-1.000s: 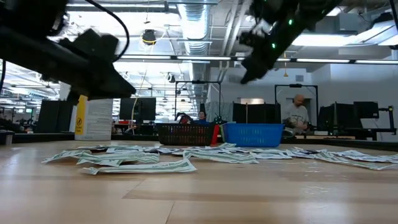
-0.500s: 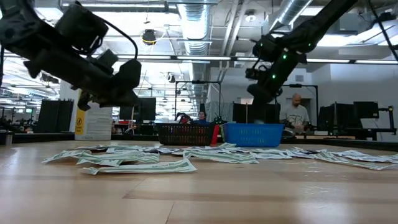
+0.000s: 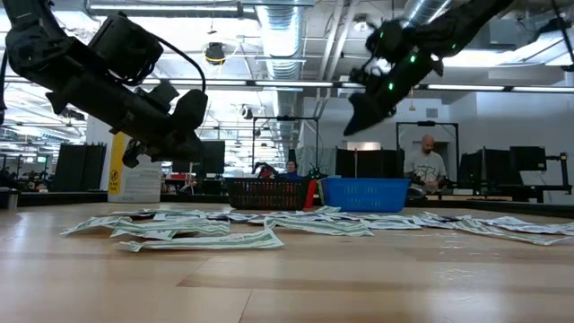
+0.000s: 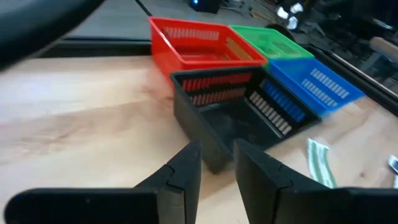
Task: Pick & Place First Aid Supplies
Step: Put the bandage into the red basket
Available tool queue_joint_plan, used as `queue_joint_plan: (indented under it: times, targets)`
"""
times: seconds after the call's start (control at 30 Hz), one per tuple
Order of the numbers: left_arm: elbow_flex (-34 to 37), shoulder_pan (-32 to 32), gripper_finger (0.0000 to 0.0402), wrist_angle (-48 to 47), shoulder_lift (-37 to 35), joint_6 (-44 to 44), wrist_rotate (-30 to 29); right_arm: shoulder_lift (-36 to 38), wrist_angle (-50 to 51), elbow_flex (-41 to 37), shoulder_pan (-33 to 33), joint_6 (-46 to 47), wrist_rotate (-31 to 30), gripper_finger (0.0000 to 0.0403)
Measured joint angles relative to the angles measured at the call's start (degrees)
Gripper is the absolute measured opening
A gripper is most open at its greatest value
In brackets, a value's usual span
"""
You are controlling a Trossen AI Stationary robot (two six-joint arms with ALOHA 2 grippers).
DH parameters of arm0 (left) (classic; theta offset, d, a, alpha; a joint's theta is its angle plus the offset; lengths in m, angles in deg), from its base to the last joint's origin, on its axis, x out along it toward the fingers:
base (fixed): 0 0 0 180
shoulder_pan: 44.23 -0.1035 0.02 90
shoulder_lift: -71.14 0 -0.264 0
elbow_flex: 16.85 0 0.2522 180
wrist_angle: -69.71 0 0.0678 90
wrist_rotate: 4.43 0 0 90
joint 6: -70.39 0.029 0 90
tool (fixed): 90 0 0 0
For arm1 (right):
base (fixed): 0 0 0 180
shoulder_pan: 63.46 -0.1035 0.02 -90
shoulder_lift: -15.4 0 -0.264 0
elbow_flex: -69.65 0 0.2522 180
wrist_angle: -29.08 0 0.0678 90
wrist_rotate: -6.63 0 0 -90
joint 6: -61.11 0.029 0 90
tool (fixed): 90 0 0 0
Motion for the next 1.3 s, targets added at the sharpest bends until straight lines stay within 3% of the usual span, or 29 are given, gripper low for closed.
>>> queue_joint_plan:
  times: [0.2, 0.47, 0.73, 0.9, 1.03, 1.17, 1.3]
  targets:
    - [0.00, -0.01, 0.0095, 0.00, 0.00, -0.21, 0.75, 7.53, 1.19, 0.00, -4.46, -0.92, -0.09, 0.0128]
    - [0.00, -0.01, 0.0095, 1.48, 0.00, -2.03, 12.18, 18.49, 11.02, -0.43, -10.44, 0.74, -0.17, 0.0114]
    - [0.00, 1.64, 0.0095, 10.12, 0.00, 0.28, 25.48, 28.92, 15.44, -8.23, -18.33, 12.82, -0.36, 0.0111]
    - [-0.19, 6.60, 0.0095, 13.85, 0.00, -0.86, 27.61, 33.96, 9.76, -16.97, -26.21, 25.15, -2.95, 0.0111]
    - [-1.97, 12.02, 0.0095, 13.95, 0.00, -3.36, 27.72, 34.71, -0.88, -23.62, -35.21, 35.19, -6.90, 0.0111]
    - [-3.40, 17.16, 0.0095, 14.03, 0.00, -3.67, 26.33, 31.09, -13.23, -27.84, -45.52, 41.81, -13.97, 0.0111]
    - [-3.41, 21.95, 0.0095, 13.94, 0.00, -3.96, 20.36, 23.32, -22.33, -28.74, -55.46, 46.19, -24.37, 0.0111]
